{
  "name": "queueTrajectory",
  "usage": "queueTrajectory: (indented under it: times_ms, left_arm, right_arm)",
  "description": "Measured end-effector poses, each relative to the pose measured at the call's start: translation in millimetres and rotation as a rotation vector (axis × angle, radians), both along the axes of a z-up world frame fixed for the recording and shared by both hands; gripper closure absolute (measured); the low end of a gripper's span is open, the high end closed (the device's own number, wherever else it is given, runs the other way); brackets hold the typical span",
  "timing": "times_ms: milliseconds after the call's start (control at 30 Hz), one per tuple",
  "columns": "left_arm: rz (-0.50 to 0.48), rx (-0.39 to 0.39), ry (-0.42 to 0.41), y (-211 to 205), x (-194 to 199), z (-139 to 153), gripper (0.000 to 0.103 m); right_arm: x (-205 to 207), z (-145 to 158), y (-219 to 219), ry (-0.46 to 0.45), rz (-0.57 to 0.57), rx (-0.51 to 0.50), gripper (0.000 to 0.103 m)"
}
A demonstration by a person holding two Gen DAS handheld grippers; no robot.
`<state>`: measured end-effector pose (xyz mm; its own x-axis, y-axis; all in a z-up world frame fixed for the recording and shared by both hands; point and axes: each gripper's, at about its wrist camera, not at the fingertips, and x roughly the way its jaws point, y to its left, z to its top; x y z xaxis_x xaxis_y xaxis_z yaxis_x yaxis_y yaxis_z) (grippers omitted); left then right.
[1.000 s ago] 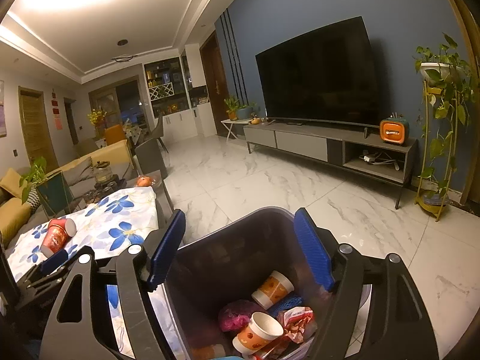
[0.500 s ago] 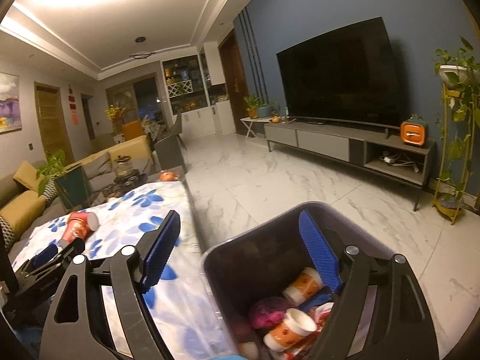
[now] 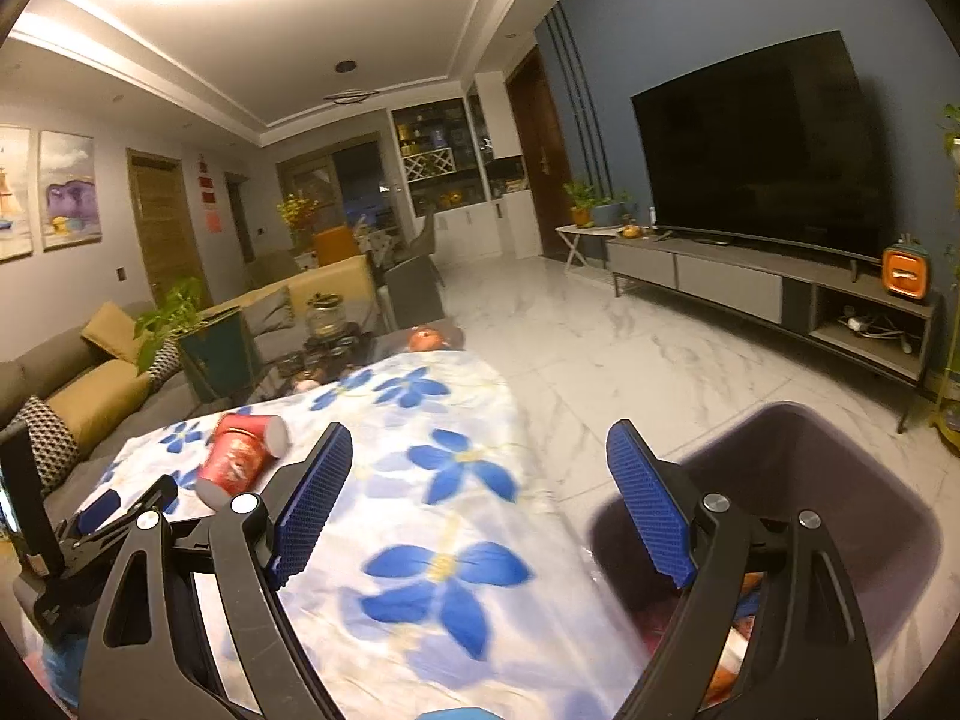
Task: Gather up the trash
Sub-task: 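Move both open tools back over the red cups on the table, then grasp the standing red cup with the left tool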
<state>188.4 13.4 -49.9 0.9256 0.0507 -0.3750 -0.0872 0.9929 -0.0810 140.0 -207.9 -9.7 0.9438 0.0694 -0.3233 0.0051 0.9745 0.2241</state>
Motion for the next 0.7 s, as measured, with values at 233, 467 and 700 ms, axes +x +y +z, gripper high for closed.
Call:
queueTrajectory:
  times_ms: [233, 467, 700]
  left_arm:
    - [0.034, -0.003, 0.012, 27, 26, -1, 0.006]
    - [0.011, -0.013, 0.093, 31, 71, -12, 0.006]
    - [-0.008, -0.017, 0.173, 33, 102, -24, 0.017]
  right_arm:
    - [30, 7, 40, -0.018, 0.048, 0.005, 0.019]
    - [63, 4, 70, -0.012, 0.051, -0.017, 0.019]
    - [90, -5, 91, 0.033, 0.070, -0.025, 0.019]
